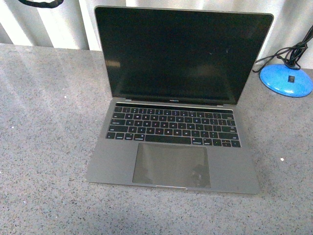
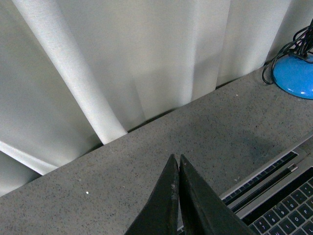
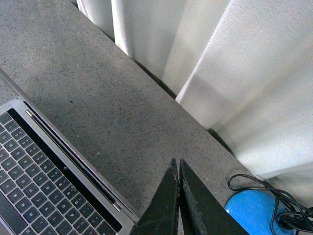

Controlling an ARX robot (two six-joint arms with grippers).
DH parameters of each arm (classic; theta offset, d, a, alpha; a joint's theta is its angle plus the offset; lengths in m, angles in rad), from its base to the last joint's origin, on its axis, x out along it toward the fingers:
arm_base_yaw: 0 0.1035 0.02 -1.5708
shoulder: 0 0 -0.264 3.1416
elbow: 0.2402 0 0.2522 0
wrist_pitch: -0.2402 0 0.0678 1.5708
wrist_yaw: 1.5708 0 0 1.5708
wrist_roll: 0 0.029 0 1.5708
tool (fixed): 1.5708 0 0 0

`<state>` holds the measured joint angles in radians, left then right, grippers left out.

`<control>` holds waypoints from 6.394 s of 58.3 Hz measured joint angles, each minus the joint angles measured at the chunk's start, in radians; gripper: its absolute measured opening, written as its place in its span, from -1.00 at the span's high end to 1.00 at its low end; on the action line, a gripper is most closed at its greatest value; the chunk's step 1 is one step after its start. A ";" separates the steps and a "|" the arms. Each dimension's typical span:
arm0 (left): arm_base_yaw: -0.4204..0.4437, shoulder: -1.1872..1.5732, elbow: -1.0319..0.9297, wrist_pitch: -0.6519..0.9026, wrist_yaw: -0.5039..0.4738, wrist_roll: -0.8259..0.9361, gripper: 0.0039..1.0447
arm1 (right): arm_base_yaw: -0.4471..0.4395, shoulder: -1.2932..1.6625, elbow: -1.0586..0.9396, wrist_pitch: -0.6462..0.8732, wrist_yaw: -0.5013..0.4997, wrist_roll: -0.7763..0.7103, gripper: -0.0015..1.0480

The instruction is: Close laptop

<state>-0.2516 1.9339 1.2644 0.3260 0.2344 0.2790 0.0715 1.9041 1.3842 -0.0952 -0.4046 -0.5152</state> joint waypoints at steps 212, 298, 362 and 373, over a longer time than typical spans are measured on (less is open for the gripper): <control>-0.039 -0.027 -0.204 -0.258 -0.032 -0.080 0.94 | 0.125 -0.050 -0.514 0.325 -0.013 0.235 0.98; -0.090 -0.019 -0.372 -0.156 -0.033 -0.161 0.94 | 0.126 0.014 -0.660 0.478 -0.013 0.310 0.98; -0.115 0.048 -0.403 -0.096 -0.032 -0.203 0.94 | 0.109 0.085 -0.671 0.539 -0.012 0.375 0.98; -0.115 0.056 -0.403 -0.094 -0.032 -0.203 0.94 | 0.109 0.088 -0.674 0.542 -0.013 0.387 0.98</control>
<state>-0.3668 1.9900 0.8616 0.2321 0.2028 0.0765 0.1810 1.9923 0.7105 0.4465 -0.4171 -0.1280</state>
